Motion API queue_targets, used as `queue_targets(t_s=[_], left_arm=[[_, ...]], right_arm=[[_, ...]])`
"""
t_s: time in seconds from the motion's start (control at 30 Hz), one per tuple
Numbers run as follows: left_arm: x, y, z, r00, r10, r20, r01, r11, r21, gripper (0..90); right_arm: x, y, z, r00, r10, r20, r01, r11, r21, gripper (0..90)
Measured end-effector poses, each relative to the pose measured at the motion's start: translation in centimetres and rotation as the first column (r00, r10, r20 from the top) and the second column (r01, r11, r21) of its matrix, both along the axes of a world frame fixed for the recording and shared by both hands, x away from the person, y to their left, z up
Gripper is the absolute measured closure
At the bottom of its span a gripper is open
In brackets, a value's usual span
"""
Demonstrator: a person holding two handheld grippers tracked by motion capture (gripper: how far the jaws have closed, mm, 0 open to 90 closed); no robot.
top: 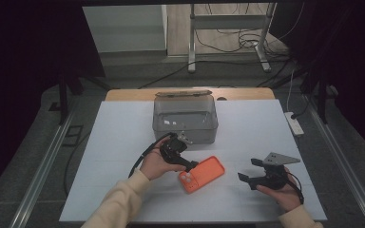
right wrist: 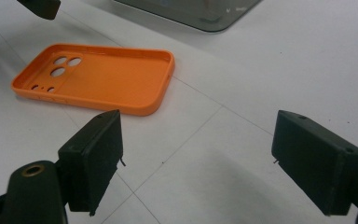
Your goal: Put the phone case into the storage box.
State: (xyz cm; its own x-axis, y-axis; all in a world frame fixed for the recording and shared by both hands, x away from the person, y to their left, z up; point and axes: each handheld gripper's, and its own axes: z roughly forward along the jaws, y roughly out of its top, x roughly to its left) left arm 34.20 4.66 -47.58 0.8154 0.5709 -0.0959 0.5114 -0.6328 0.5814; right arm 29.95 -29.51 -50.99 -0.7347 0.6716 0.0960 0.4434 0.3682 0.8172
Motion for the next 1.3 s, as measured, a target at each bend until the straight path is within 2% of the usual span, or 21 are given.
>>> queue_targets(t_s=[0.27,1.3], left_arm=[[0.5,-0.7,-0.3,0.9999,-0.016,-0.007,0.016,0.9994,0.030,22.7],[1.4,-2.8,-1.2,0.9979,-0.058,-0.030,0.059,0.9969,0.051,23.0]], right_arm=[[0.0,0.0,0.0,1.0000,0.000,-0.005,0.000,0.9999,-0.012,16.5],[0.0,0.0,-0.1,1.0000,0.004,-0.009,-0.004,1.0000,-0.005,16.4]])
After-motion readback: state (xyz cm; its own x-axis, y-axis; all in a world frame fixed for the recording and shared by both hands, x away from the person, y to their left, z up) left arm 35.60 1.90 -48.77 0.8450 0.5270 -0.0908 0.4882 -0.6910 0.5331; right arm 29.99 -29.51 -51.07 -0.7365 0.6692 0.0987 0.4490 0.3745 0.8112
